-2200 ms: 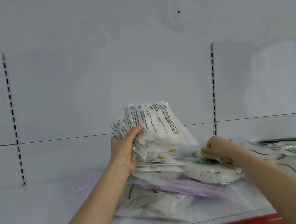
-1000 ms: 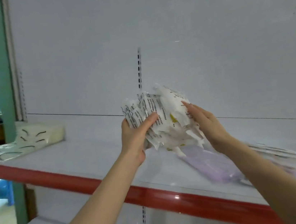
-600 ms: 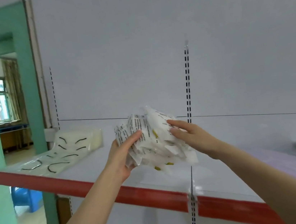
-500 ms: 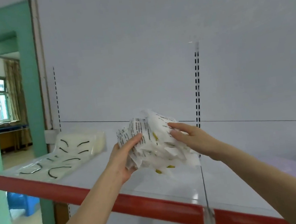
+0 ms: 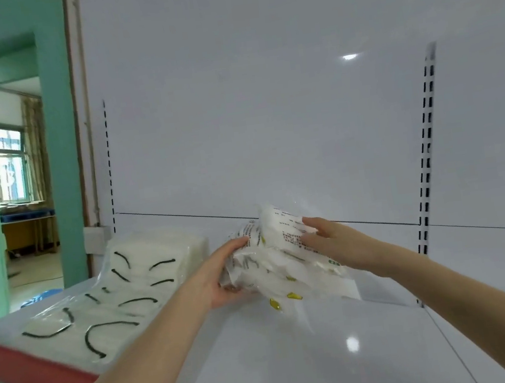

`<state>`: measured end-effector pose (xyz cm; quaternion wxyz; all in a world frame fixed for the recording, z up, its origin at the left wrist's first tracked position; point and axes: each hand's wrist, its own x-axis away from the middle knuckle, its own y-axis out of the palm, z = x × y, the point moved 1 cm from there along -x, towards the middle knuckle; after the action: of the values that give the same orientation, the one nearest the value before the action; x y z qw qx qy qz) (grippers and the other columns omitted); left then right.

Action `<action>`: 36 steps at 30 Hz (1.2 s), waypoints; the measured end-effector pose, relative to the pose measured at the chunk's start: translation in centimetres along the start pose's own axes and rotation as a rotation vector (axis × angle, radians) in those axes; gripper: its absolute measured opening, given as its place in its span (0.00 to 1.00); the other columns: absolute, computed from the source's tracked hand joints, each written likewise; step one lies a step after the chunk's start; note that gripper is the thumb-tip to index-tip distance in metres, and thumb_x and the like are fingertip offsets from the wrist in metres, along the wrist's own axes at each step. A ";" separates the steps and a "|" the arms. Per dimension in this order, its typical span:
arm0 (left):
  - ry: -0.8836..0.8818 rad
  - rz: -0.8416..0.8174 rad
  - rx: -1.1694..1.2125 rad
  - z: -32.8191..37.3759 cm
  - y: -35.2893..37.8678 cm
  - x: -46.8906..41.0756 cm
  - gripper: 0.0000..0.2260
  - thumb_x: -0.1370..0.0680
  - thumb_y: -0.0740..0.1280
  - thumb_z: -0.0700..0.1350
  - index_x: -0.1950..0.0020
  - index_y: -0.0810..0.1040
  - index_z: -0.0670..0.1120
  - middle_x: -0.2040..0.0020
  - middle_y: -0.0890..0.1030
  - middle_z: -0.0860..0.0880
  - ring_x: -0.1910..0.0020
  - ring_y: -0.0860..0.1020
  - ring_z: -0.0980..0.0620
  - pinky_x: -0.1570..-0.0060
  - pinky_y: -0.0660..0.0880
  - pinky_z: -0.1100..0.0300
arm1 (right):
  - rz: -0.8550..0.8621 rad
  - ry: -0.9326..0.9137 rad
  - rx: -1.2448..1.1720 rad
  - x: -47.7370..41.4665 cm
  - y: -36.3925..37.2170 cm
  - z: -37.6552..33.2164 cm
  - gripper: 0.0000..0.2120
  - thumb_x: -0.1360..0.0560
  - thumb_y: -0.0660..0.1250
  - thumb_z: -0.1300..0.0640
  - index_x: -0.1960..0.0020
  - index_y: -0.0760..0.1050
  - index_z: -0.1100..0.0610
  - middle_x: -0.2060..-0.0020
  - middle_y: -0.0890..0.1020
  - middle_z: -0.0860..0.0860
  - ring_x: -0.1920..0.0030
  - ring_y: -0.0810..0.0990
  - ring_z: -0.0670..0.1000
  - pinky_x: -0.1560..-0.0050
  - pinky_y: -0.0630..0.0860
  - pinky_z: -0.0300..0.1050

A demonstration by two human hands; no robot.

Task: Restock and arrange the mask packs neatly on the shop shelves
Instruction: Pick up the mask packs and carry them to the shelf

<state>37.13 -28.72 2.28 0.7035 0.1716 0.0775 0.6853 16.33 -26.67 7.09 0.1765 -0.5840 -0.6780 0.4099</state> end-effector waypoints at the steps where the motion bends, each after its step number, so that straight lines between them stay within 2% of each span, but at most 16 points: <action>1: -0.019 0.011 -0.033 -0.2 -0.5 -0.7 0.13 0.31 0.74 0.48 0.51 0.79 0.45 0.57 0.82 0.43 0.62 0.81 0.44 0.66 0.80 0.50 | 0.005 0.019 0.022 -0.5 0.5 0.1 0.25 0.21 0.57 0.45 0.26 0.58 0.48 0.31 0.68 0.48 0.35 0.69 0.49 0.36 0.65 0.42; 4: -0.090 0.030 -0.187 -0.8 -1.8 -1.7 0.15 0.31 0.73 0.51 0.51 0.78 0.44 0.61 0.81 0.44 0.63 0.79 0.45 0.64 0.78 0.52 | 0.004 0.068 0.117 -1.1 2.9 0.5 0.22 0.23 0.60 0.43 0.32 0.67 0.50 0.38 0.74 0.49 0.46 0.75 0.50 0.46 0.68 0.39; 6: -0.072 0.047 -0.345 -0.5 -2.7 -2.0 0.23 0.32 0.73 0.56 0.44 0.78 0.42 0.61 0.81 0.44 0.62 0.80 0.46 0.65 0.76 0.56 | 0.052 0.074 0.189 -1.4 4.2 0.8 0.19 0.24 0.60 0.41 0.38 0.73 0.50 0.42 0.77 0.50 0.47 0.76 0.51 0.46 0.72 0.42; 8: 0.131 0.175 -0.574 0.2 -3.6 -2.3 0.29 0.30 0.72 0.56 0.37 0.72 0.39 0.52 0.80 0.44 0.53 0.80 0.47 0.63 0.74 0.59 | 0.119 0.100 0.176 -1.7 4.8 0.9 0.20 0.26 0.61 0.39 0.40 0.75 0.49 0.43 0.77 0.51 0.46 0.77 0.51 0.46 0.73 0.43; 10: 0.386 0.318 -0.754 1.1 -4.2 -1.9 0.27 0.26 0.68 0.55 0.32 0.68 0.42 0.40 0.76 0.43 0.42 0.75 0.45 0.48 0.73 0.56 | 0.165 0.144 0.092 -2.0 5.2 1.3 0.25 0.29 0.63 0.35 0.38 0.73 0.47 0.38 0.73 0.51 0.44 0.75 0.51 0.44 0.72 0.43; 12: 0.444 0.199 -0.683 1.9 -4.3 -0.7 0.23 0.23 0.62 0.57 0.31 0.67 0.49 0.36 0.73 0.47 0.39 0.73 0.47 0.41 0.70 0.54 | 0.181 0.228 -0.073 -1.7 5.9 1.3 0.29 0.29 0.63 0.35 0.34 0.68 0.48 0.36 0.69 0.50 0.43 0.73 0.50 0.45 0.70 0.43; 15: 0.307 -0.101 -0.667 1.6 -4.3 0.3 0.28 0.26 0.55 0.66 0.28 0.62 0.56 0.32 0.68 0.55 0.32 0.67 0.51 0.40 0.65 0.53 | 0.180 0.326 -0.317 -1.4 7.4 1.2 0.33 0.29 0.63 0.35 0.30 0.62 0.48 0.37 0.69 0.48 0.43 0.72 0.50 0.45 0.69 0.44; 18: 0.255 -0.159 -0.716 1.2 -4.7 0.0 0.32 0.28 0.57 0.67 0.26 0.56 0.60 0.26 0.62 0.56 0.29 0.63 0.50 0.36 0.64 0.49 | 0.199 0.385 -0.490 -1.9 8.3 0.4 0.33 0.30 0.63 0.35 0.30 0.62 0.48 0.43 0.74 0.46 0.47 0.76 0.51 0.52 0.76 0.49; 21: 0.233 -0.091 -0.611 1.6 -5.5 -1.5 0.25 0.25 0.60 0.63 0.29 0.61 0.61 0.30 0.67 0.54 0.33 0.69 0.46 0.46 0.72 0.51 | 0.173 0.385 -0.591 -3.2 8.4 -1.0 0.32 0.29 0.62 0.34 0.30 0.64 0.50 0.44 0.76 0.46 0.49 0.79 0.52 0.63 0.76 0.46; 24: 0.223 -0.105 -0.465 2.2 -6.0 -2.0 0.08 0.22 0.58 0.51 0.46 0.74 0.54 0.50 0.77 0.50 0.56 0.77 0.51 0.71 0.67 0.64 | 0.170 0.369 -0.610 -4.2 9.1 -1.9 0.29 0.26 0.60 0.37 0.29 0.63 0.48 0.40 0.75 0.47 0.46 0.78 0.53 0.50 0.78 0.52; 26: 0.210 -0.089 -0.452 2.1 -6.3 -2.0 0.07 0.22 0.57 0.46 0.56 0.73 0.50 0.61 0.74 0.49 0.68 0.71 0.53 0.77 0.63 0.67 | 0.160 0.363 -0.572 -4.7 10.0 -2.2 0.29 0.25 0.61 0.39 0.28 0.60 0.46 0.37 0.72 0.46 0.43 0.77 0.55 0.48 0.77 0.53; 28: 0.168 -0.065 -0.488 1.8 -6.6 -2.1 0.08 0.22 0.57 0.47 0.59 0.71 0.48 0.65 0.70 0.49 0.72 0.65 0.54 0.80 0.59 0.67 | 0.157 0.357 -0.515 -4.9 10.6 -2.4 0.30 0.26 0.62 0.39 0.27 0.58 0.44 0.35 0.71 0.46 0.42 0.77 0.55 0.57 0.76 0.47; 31: 0.203 -0.027 -0.543 1.6 -6.7 -2.5 0.08 0.23 0.56 0.47 0.61 0.70 0.49 0.64 0.70 0.49 0.69 0.65 0.53 0.75 0.59 0.63 | 0.166 0.348 -0.486 -4.8 10.3 -2.8 0.29 0.26 0.62 0.39 0.28 0.60 0.44 0.41 0.74 0.44 0.49 0.78 0.49 0.63 0.74 0.41; 32: 0.237 -0.015 -0.551 1.6 -6.7 -2.6 0.08 0.23 0.55 0.45 0.61 0.70 0.49 0.65 0.70 0.49 0.69 0.65 0.53 0.73 0.59 0.62 | 0.177 0.338 -0.489 -4.7 10.1 -3.0 0.28 0.25 0.62 0.40 0.28 0.61 0.45 0.42 0.74 0.43 0.49 0.78 0.47 0.61 0.73 0.40; 34: 0.292 -0.017 -0.552 1.7 -6.6 -2.9 0.08 0.23 0.54 0.43 0.59 0.70 0.48 0.64 0.70 0.49 0.69 0.65 0.53 0.73 0.59 0.62 | 0.192 0.310 -0.460 -4.8 10.0 -3.1 0.30 0.25 0.62 0.39 0.27 0.59 0.44 0.36 0.71 0.44 0.41 0.74 0.49 0.49 0.70 0.40; 36: 0.311 -0.011 -0.562 1.5 -6.7 -3.3 0.09 0.22 0.54 0.45 0.51 0.72 0.46 0.59 0.73 0.47 0.67 0.67 0.53 0.76 0.60 0.65 | 0.190 0.293 -0.407 -4.9 10.2 -3.3 0.32 0.25 0.62 0.39 0.25 0.56 0.45 0.30 0.66 0.45 0.33 0.67 0.51 0.43 0.64 0.41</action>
<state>43.81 -32.23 0.92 0.7069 -0.1365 -0.0074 0.6940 26.60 -30.33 2.47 0.1124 -0.7217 -0.6558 0.1910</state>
